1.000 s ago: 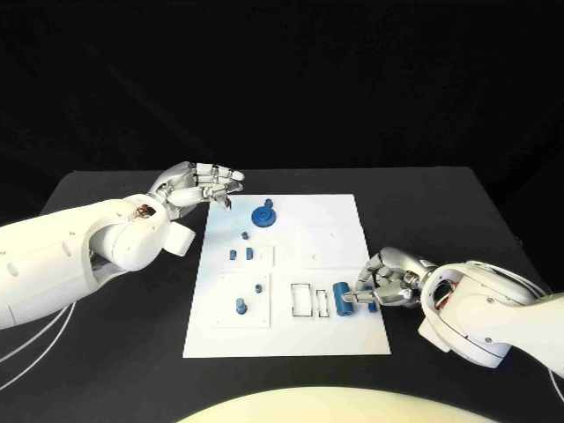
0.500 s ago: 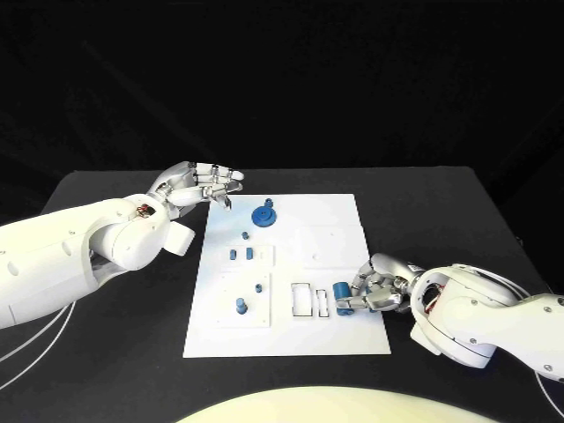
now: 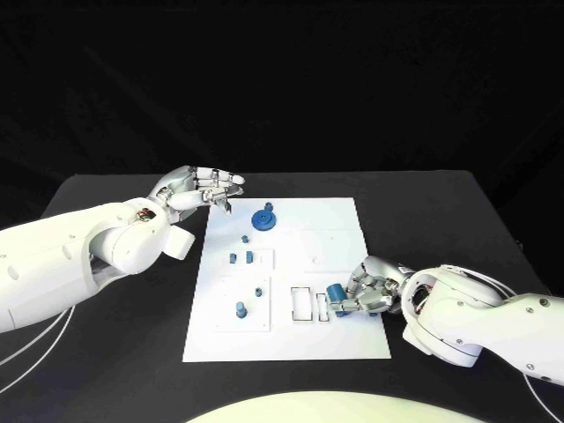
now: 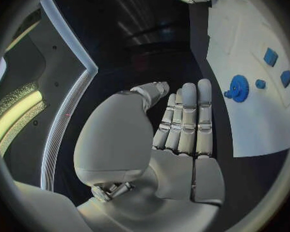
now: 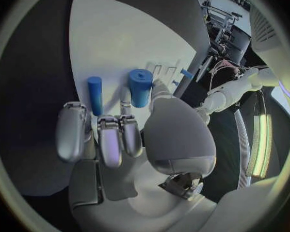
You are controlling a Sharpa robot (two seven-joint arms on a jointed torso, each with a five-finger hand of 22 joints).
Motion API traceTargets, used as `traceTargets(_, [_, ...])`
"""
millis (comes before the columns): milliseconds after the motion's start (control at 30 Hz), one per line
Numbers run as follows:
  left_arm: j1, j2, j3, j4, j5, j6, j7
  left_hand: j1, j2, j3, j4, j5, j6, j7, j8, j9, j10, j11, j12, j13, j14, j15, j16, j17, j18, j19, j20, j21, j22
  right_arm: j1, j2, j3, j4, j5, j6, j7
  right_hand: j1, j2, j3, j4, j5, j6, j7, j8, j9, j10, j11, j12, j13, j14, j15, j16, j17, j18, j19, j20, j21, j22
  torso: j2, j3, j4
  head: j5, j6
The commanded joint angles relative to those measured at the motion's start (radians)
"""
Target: Assemble the parts on the task board
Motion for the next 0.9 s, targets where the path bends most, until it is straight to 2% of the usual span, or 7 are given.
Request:
traceTargets(33, [0.000,0.000,0.001,0.001,0.007,0.019,0.006,-0.008,0.000,-0.001,0.005,0.005,-0.006,-0.001,-0.001,-0.001,-0.006,-0.003,0.001,-0.001,0.000,0.003,-0.003,0.001,0.015,-0.001,0.004,-0.004,-0.001,-0.014,0.003,-0.010,-0.004,-0.007,0.033,-0.030,0.050,0.019,0.011,-0.007,0.002,0.004,-0.005,0.006,-0.036,0.035,-0.008,-0.002,0.152,0.092,-0.007,0.006,0.193,-0.020,0.022,-0.009,0.007,0.175,0.000,-0.0012,0.0005,0.000,0.000])
traceTargets(167, [0.000,0.000,0.001,0.000,0.007,0.019,0.005,-0.008,0.000,-0.001,0.005,0.005,-0.006,-0.001,-0.001,-0.001,-0.007,-0.003,0.001,-0.001,0.000,0.003,-0.003,0.001,0.015,-0.001,0.004,-0.005,-0.002,-0.014,-0.001,-0.010,0.000,0.010,0.008,-0.024,0.105,0.034,0.025,-0.012,0.003,0.009,-0.009,0.010,-0.037,0.037,-0.012,-0.002,0.156,0.092,-0.011,0.006,0.194,-0.020,0.023,-0.012,0.007,0.177,0.000,-0.0009,0.0008,0.001,-0.002])
traceTargets(300, [0.000,-0.001,0.001,0.000,0.006,0.020,0.002,-0.007,0.001,0.000,0.005,0.006,-0.006,-0.002,-0.001,-0.001,-0.007,-0.003,0.001,-0.001,-0.001,0.003,-0.003,0.002,0.015,-0.001,0.004,-0.006,-0.002,-0.013,-0.012,-0.009,0.014,0.024,-0.027,-0.008,0.183,0.044,0.066,-0.021,0.006,0.014,-0.016,0.010,-0.040,0.040,-0.019,-0.002,0.160,0.092,-0.017,0.007,0.195,-0.020,0.024,-0.017,0.009,0.180,-0.001,-0.0005,0.0006,0.003,0.000])
traceTargets(467, [0.000,-0.001,0.001,0.000,0.005,0.019,0.001,-0.006,0.001,0.000,0.005,0.006,-0.006,-0.002,0.000,-0.001,-0.007,-0.003,0.001,-0.002,-0.001,0.003,-0.003,0.002,0.015,0.000,0.004,-0.006,-0.003,0.003,-0.025,-0.007,0.037,0.053,-0.063,0.014,0.186,0.046,0.074,-0.014,0.006,0.020,-0.017,0.011,-0.040,0.042,-0.020,0.000,0.163,0.092,-0.017,0.007,0.195,-0.021,0.024,-0.018,0.010,0.181,-0.001,-0.0003,0.0004,0.003,-0.002])
traceTargets(600, [0.000,-0.001,0.001,0.000,0.005,0.018,0.001,-0.006,0.001,0.000,0.005,0.006,-0.006,-0.002,0.000,-0.001,-0.007,-0.003,0.001,-0.002,-0.001,0.003,-0.003,0.002,0.015,0.000,0.004,-0.006,-0.003,0.031,-0.037,-0.005,0.062,0.088,-0.084,0.030,0.173,0.048,0.081,-0.004,0.004,0.033,-0.021,0.016,-0.039,0.043,-0.022,-0.001,0.164,0.092,-0.019,0.007,0.195,-0.021,0.025,-0.020,0.012,0.182,0.000,-0.0005,-0.0002,0.002,0.000])
traceTargets(767, [0.000,0.000,0.001,0.000,0.005,0.017,0.002,-0.006,0.001,0.000,0.005,0.006,-0.006,-0.002,0.000,-0.001,-0.007,-0.003,0.001,-0.002,-0.001,0.003,-0.003,0.002,0.015,0.000,0.004,-0.006,-0.003,0.055,-0.042,-0.004,0.083,0.125,-0.083,0.038,0.168,0.050,0.085,-0.003,0.005,0.038,-0.023,0.018,-0.038,0.043,-0.024,-0.001,0.165,0.093,-0.021,0.008,0.200,-0.022,0.027,-0.021,0.018,0.184,0.000,-0.0009,0.0010,0.001,-0.001])
traceTargets(900, [0.000,0.001,0.001,0.000,0.005,0.016,0.002,-0.006,0.001,0.000,0.005,0.006,-0.006,-0.002,0.000,-0.001,-0.007,-0.003,0.001,-0.002,-0.001,0.003,-0.003,0.002,0.015,0.000,0.004,-0.006,-0.003,0.061,-0.034,-0.004,0.085,0.154,-0.069,0.040,0.156,0.049,0.086,-0.002,0.004,0.041,-0.024,0.020,-0.037,0.044,-0.025,0.000,0.166,0.093,-0.022,0.008,0.201,-0.022,0.027,-0.022,0.018,0.184,0.000,-0.0010,0.0013,0.003,0.000])
